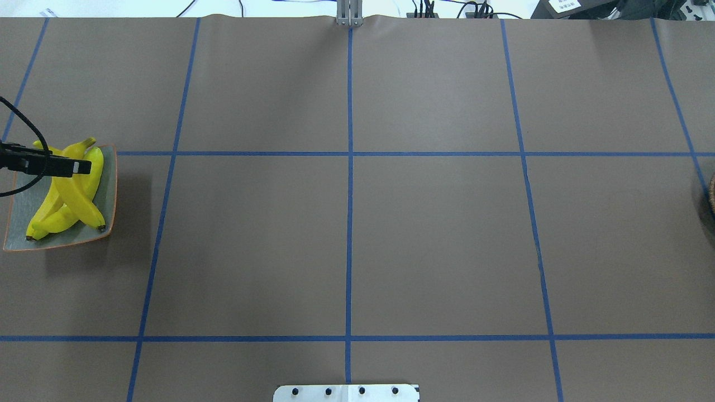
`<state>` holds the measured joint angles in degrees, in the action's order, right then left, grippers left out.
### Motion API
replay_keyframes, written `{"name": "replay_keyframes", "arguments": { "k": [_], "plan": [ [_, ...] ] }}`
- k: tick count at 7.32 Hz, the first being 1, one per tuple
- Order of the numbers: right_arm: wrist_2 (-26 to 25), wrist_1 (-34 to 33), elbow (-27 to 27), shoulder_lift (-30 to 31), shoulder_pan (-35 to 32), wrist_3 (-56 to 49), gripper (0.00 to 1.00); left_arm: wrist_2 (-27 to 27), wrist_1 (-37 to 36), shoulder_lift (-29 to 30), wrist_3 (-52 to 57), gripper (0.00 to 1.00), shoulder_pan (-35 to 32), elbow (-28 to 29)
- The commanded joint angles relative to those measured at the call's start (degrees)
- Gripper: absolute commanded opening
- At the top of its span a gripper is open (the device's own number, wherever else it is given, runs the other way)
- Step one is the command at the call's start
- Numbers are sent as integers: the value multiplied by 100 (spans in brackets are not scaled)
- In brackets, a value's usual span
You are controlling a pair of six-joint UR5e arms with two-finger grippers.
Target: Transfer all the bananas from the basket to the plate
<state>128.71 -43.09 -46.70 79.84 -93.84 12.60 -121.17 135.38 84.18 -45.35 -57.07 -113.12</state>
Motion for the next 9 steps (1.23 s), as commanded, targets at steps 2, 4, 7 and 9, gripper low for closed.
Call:
{"name": "replay_keyframes", "arguments": {
  "k": [2, 4, 7, 9],
  "plan": [
    [-345, 64, 12, 14, 59, 6, 79, -3, -3, 107, 0, 100, 3, 61],
    [-617, 73, 12, 23, 68, -3, 75, 6, -3, 177, 0, 100, 12, 141],
    [-636, 73, 12, 32, 181, 6, 66, 6, -3, 195, 0, 100, 12, 176],
    [-628, 82, 3, 32, 270, 6, 63, 6, -3, 204, 0, 100, 3, 176]
  ]
}}
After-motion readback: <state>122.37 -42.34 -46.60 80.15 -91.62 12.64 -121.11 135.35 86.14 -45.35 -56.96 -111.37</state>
